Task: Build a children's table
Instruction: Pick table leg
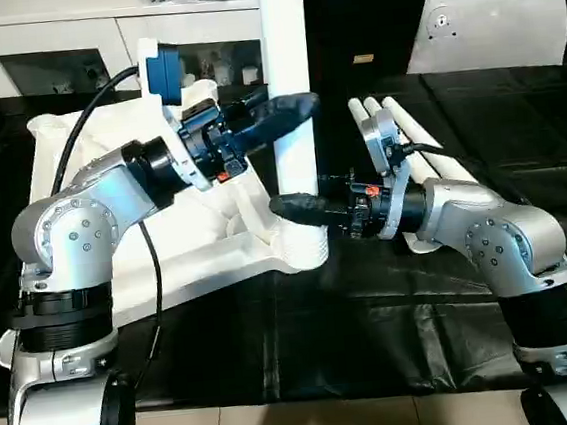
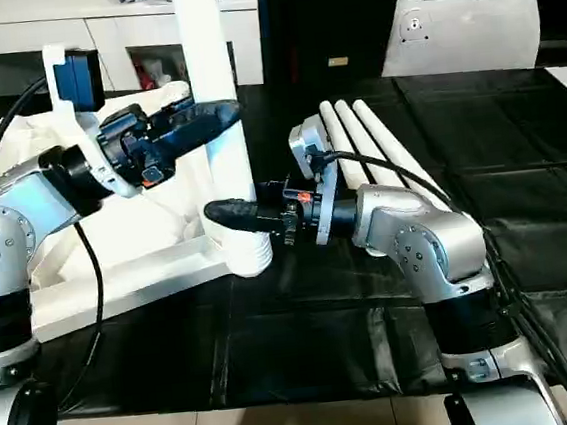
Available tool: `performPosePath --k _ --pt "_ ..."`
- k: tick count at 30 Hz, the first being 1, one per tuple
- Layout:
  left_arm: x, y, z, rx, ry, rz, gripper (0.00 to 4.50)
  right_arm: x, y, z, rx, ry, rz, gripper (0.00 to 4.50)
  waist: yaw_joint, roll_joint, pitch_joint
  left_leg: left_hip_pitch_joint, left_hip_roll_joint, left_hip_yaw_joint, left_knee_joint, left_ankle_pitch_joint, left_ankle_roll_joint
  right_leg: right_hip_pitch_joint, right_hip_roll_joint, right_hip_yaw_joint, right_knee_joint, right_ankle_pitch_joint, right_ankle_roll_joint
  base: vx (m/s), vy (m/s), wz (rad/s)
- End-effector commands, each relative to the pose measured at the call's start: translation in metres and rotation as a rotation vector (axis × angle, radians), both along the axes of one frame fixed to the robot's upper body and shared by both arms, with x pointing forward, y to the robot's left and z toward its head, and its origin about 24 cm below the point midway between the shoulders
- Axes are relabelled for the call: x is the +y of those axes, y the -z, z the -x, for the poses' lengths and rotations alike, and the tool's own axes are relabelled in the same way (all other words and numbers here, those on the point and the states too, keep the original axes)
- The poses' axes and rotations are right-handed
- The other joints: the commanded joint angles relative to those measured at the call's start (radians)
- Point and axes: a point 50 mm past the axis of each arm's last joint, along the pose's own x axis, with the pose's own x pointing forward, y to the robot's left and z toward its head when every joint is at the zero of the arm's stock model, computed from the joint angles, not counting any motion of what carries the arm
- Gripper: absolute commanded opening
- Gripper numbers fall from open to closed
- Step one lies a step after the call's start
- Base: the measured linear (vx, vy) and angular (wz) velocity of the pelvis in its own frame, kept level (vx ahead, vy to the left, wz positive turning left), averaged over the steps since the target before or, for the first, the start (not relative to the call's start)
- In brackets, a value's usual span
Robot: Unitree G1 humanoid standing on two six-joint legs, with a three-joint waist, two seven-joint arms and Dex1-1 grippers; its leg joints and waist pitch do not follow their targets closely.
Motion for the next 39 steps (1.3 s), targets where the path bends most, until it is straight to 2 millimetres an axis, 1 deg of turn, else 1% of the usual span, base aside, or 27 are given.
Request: performPosePath --k 1,3,4,7,9,10,11,12,13,14,15,17,18,19,21,22,24,26,27,28,29,30,31,33,34,35,39 --pt "-0.001 -0.002 0.0 -0.009 0.005 -0.005 2.04 0.002 -0.007 0.001 -0.045 -0.002 0.013 1.91 0.003 -0.001 -0.08 0.003 0.042 -0.008 -0.061 -0.053 0.016 0.066 -0.098 0.053 -0.076 -0.181 -0.151 0.0 0.0 0.0" --pt "-0.001 -0.002 -0.001 -0.01 0.001 -0.005 1.9 0.002 -0.007 0.0 -0.044 0.0 0.012 1.91 0.002 -0.003 -0.079 0.003 0.042 -0.008 -0.061 -0.054 0.016 0.066 -0.098 0.053 -0.077 -0.183 -0.151 0.0 0.0 0.0" --pt "-0.001 -0.002 0.0 -0.01 0.001 -0.002 1.88 0.002 -0.006 0.0 -0.046 0.001 0.013 1.91 0.004 0.003 -0.079 0.004 0.042 -0.009 -0.061 -0.054 0.016 0.065 -0.099 0.053 -0.076 -0.183 -0.153 0.0 0.0 0.0" --pt "0.0 -0.002 0.0 -0.006 0.001 0.011 1.84 0.003 -0.007 0.0 -0.048 0.003 0.013 1.91 0.003 -0.003 -0.079 0.004 0.043 -0.008 -0.061 -0.051 0.017 0.066 -0.099 0.053 -0.076 -0.179 -0.153 0.0 0.0 0.0" --pt "-0.001 -0.002 0.0 -0.006 -0.002 0.01 1.83 0.003 -0.007 -0.001 -0.052 0.006 0.016 1.91 0.003 -0.002 -0.079 0.003 0.042 -0.007 -0.06 -0.052 0.017 0.066 -0.099 0.053 -0.077 -0.185 -0.151 0.0 0.0 0.0" --pt "-0.001 -0.002 0.001 -0.006 -0.005 0.013 1.83 0.002 -0.007 -0.002 -0.059 0.013 0.02 1.91 0.001 -0.01 -0.08 0.002 0.042 -0.006 -0.061 -0.049 0.019 0.067 -0.098 0.053 -0.078 -0.181 -0.15 0.0 0.0 0.0" --pt "-0.001 -0.002 0.001 -0.006 -0.009 0.016 1.83 0.002 -0.008 -0.003 -0.07 0.034 0.032 1.91 0.004 -0.002 -0.079 0.003 0.043 -0.008 -0.061 -0.047 0.016 0.066 -0.1 0.053 -0.075 -0.181 -0.151 0.0 0.0 0.0" --pt "-0.001 -0.002 0.001 -0.006 -0.009 0.016 1.83 0.002 -0.008 -0.003 -0.07 0.034 0.032 1.91 0.004 -0.002 -0.079 0.003 0.043 -0.008 -0.061 -0.047 0.016 0.066 -0.1 0.053 -0.075 -0.181 -0.151 0.0 0.0 0.0" --pt "0.0 -0.002 0.0 -0.005 -0.031 0.02 1.83 0.002 -0.007 -0.009 -0.084 0.094 0.05 1.91 0.0 -0.006 -0.079 0.002 0.042 -0.007 -0.061 -0.05 0.015 0.066 -0.098 0.053 -0.077 -0.185 -0.149 0.0 0.0 0.0" --pt "0.0 -0.002 0.0 -0.006 -0.033 0.02 1.83 0.002 -0.007 -0.01 -0.083 0.097 0.049 2.26 0.001 -0.004 -0.08 0.003 0.042 -0.007 -0.06 -0.048 0.012 0.065 -0.099 0.053 -0.076 -0.185 -0.151 0.0 0.0 0.0" --pt "0.001 -0.002 -0.002 -0.013 -0.073 0.017 1.83 0.004 -0.008 -0.016 -0.077 0.165 0.037 2.47 0.001 0.005 -0.079 0.003 0.042 -0.009 -0.06 -0.052 0.009 0.063 -0.1 0.053 -0.076 -0.19 -0.153 0.0 0.0 0.0" --pt "0.001 -0.003 -0.006 -0.009 -0.13 0.022 1.83 0.006 -0.01 -0.019 -0.067 0.216 0.002 2.61 -0.004 -0.005 -0.078 0.003 0.041 -0.008 -0.062 -0.059 0.004 0.065 -0.099 0.053 -0.079 -0.203 -0.146 0.0 0.0 0.0" --pt "0.001 -0.003 -0.006 -0.009 -0.132 0.022 1.83 0.006 -0.01 -0.019 -0.068 0.217 0.002 2.81 -0.002 0.002 -0.079 0.005 0.042 -0.008 -0.061 -0.058 0.001 0.063 -0.099 0.053 -0.077 -0.203 -0.144 0.0 0.0 0.0" --pt "0.001 -0.003 -0.008 -0.006 -0.164 0.016 1.83 0.006 -0.01 -0.021 -0.082 0.243 0.011 2.81 -0.003 0.003 -0.079 0.005 0.042 -0.008 -0.061 -0.056 0.0 0.063 -0.097 0.053 -0.078 -0.196 -0.141 0.0 0.0 0.0" --pt "0.001 -0.002 -0.014 0.001 -0.234 0.001 1.82 0.008 -0.009 -0.023 -0.084 0.287 0.005 2.96 -0.003 -0.005 -0.08 0.005 0.042 -0.007 -0.062 -0.051 0.0 0.064 -0.097 0.054 -0.076 -0.177 -0.142 0.0 0.0 0.0" --pt "0.001 -0.001 -0.017 -0.001 -0.279 -0.014 1.82 0.008 -0.009 -0.024 -0.089 0.304 0.001 3.13 -0.001 0.002 -0.08 0.004 0.042 -0.008 -0.062 -0.051 0.0 0.063 -0.097 0.054 -0.075 -0.175 -0.143 0.0 0.0 0.0" --pt "0.001 0.003 -0.021 0.011 -0.349 -0.044 1.82 0.008 -0.007 -0.027 -0.103 0.366 0.016 3.24 -0.002 -0.006 -0.081 0.003 0.044 -0.007 -0.063 -0.047 -0.001 0.065 -0.098 0.054 -0.074 -0.168 -0.136 0.0 0.0 0.0" --pt "0.001 0.007 -0.024 0.024 -0.423 -0.061 1.82 0.009 -0.006 -0.028 -0.127 0.414 0.026 3.41 -0.004 -0.002 -0.081 0.003 0.044 -0.008 -0.063 -0.043 -0.003 0.065 -0.098 0.054 -0.073 -0.154 -0.135 0.0 0.0 0.0" --pt "0.0 0.009 -0.025 0.021 -0.463 -0.085 1.82 0.01 -0.006 -0.03 -0.136 0.459 0.035 3.47 -0.006 -0.012 -0.08 0.002 0.044 -0.007 -0.063 -0.041 -0.003 0.065 -0.098 0.054 -0.075 -0.152 -0.132 0.0 0.0 0.0" --pt "0.0 0.011 -0.027 0.012 -0.517 -0.104 1.82 0.011 -0.007 -0.031 -0.165 0.515 0.064 3.73 -0.005 -0.003 -0.081 0.002 0.042 -0.008 -0.062 -0.039 -0.002 0.065 -0.099 0.055 -0.073 -0.158 -0.13 0.0 0.0 0.0" --pt "0.0 0.011 -0.027 0.013 -0.535 -0.108 1.82 0.011 -0.007 -0.032 -0.18 0.541 0.078 3.73 -0.004 -0.003 -0.081 0.003 0.043 -0.008 -0.062 -0.036 -0.006 0.064 -0.1 0.055 -0.073 -0.156 -0.129 0.0 0.0 0.0" --pt "-0.001 0.011 -0.027 0.005 -0.566 -0.118 1.82 0.012 -0.007 -0.034 -0.188 0.582 0.104 3.73 -0.007 -0.009 -0.08 0.002 0.043 -0.006 -0.063 -0.037 -0.006 0.063 -0.098 0.055 -0.075 -0.156 -0.128 0.0 0.0 0.0" --pt "-0.003 0.01 -0.027 -0.008 -0.582 -0.13 1.82 0.014 -0.005 -0.034 -0.166 0.592 0.112 3.91 -0.006 -0.01 -0.08 0.003 0.042 -0.008 -0.064 -0.038 -0.006 0.066 -0.099 0.055 -0.073 -0.158 -0.127 0.0 0.0 0.0" --pt "-0.006 0.011 -0.026 -0.024 -0.613 -0.146 1.82 0.017 -0.003 -0.033 -0.145 0.583 0.111 3.91 -0.006 -0.007 -0.079 0.003 0.043 -0.008 -0.063 -0.048 -0.004 0.064 -0.099 0.056 -0.074 -0.17 -0.122 0.0 0.0 0.0" --pt "-0.007 0.012 -0.026 -0.021 -0.616 -0.145 1.82 0.018 -0.003 -0.032 -0.137 0.578 0.111 4.2 -0.007 -0.007 -0.079 0.002 0.043 -0.007 -0.064 -0.05 -0.003 0.065 -0.1 0.056 -0.074 -0.167 -0.122 0.0 0.0 0.0" --pt "-0.009 0.012 -0.025 -0.02 -0.629 -0.14 1.82 0.021 -0.003 -0.031 -0.137 0.572 0.105 4.26 -0.007 -0.008 -0.079 0.002 0.044 -0.007 -0.064 -0.05 -0.002 0.065 -0.099 0.056 -0.074 -0.161 -0.124 0.0 0.0 0.0" --pt "-0.016 0.008 -0.025 -0.047 -0.651 -0.163 1.82 0.026 0.002 -0.031 -0.1 0.603 0.124 4.26 -0.005 -0.01 -0.079 0.003 0.042 -0.008 -0.064 -0.049 -0.003 0.063 -0.1 0.056 -0.074 -0.171 -0.12 0.0 0.0 0.0"
